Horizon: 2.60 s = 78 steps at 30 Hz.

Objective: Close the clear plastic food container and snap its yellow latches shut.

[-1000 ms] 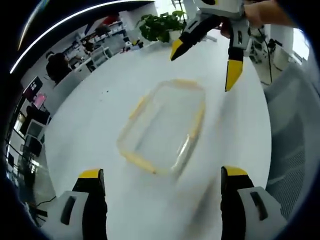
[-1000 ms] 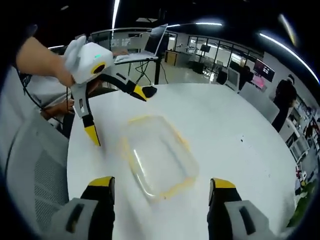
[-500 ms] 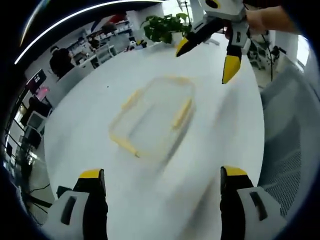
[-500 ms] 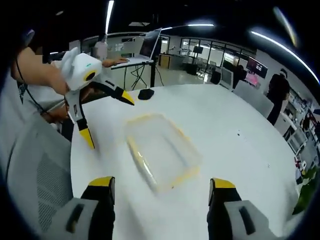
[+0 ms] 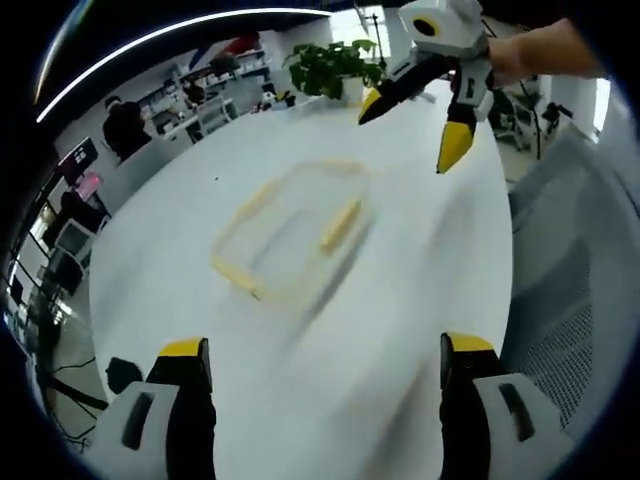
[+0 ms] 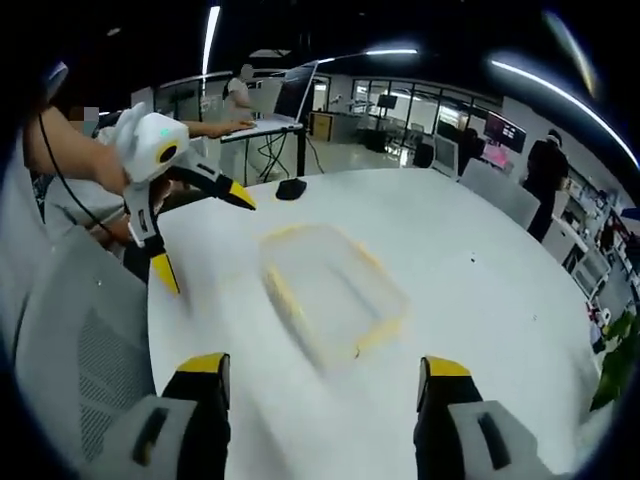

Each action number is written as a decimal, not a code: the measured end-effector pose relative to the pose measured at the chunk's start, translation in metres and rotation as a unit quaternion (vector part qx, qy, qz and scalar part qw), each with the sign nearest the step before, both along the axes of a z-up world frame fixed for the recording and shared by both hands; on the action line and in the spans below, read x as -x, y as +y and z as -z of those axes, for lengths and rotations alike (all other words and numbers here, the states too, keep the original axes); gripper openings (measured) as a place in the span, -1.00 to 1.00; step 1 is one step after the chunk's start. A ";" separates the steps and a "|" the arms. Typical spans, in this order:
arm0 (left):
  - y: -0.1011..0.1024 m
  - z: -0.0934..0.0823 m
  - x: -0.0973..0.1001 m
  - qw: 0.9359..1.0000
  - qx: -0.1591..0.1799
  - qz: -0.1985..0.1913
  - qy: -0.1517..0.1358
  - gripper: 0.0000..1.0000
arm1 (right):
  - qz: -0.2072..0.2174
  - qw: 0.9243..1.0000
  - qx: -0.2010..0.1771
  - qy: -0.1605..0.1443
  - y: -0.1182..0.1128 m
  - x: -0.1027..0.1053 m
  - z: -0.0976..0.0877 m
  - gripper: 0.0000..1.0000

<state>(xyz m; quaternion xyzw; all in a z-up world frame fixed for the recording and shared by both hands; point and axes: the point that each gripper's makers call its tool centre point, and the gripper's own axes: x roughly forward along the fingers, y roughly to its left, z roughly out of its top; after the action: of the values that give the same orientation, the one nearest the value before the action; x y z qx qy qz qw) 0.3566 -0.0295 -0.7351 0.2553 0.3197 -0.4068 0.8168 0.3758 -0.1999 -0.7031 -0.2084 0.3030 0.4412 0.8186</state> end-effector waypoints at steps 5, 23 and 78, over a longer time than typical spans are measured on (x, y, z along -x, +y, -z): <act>0.000 0.001 0.004 1.000 0.002 -0.001 -0.001 0.84 | 0.007 1.000 -0.014 -0.001 0.002 0.006 -0.001 0.51; -0.003 0.005 0.023 0.999 0.031 -0.023 -0.007 0.83 | 0.024 0.999 -0.037 -0.009 -0.002 0.025 0.000 0.50; 0.007 0.009 0.055 0.992 0.088 -0.086 -0.014 0.77 | 0.088 0.993 -0.079 -0.008 -0.032 0.077 0.021 0.48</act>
<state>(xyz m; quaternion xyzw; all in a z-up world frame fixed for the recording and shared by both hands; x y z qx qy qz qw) 0.3012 -0.0221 -0.7439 0.1592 0.2922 -0.3583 0.8723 0.2983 -0.2323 -0.7242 -0.1192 0.2774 0.3886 0.8705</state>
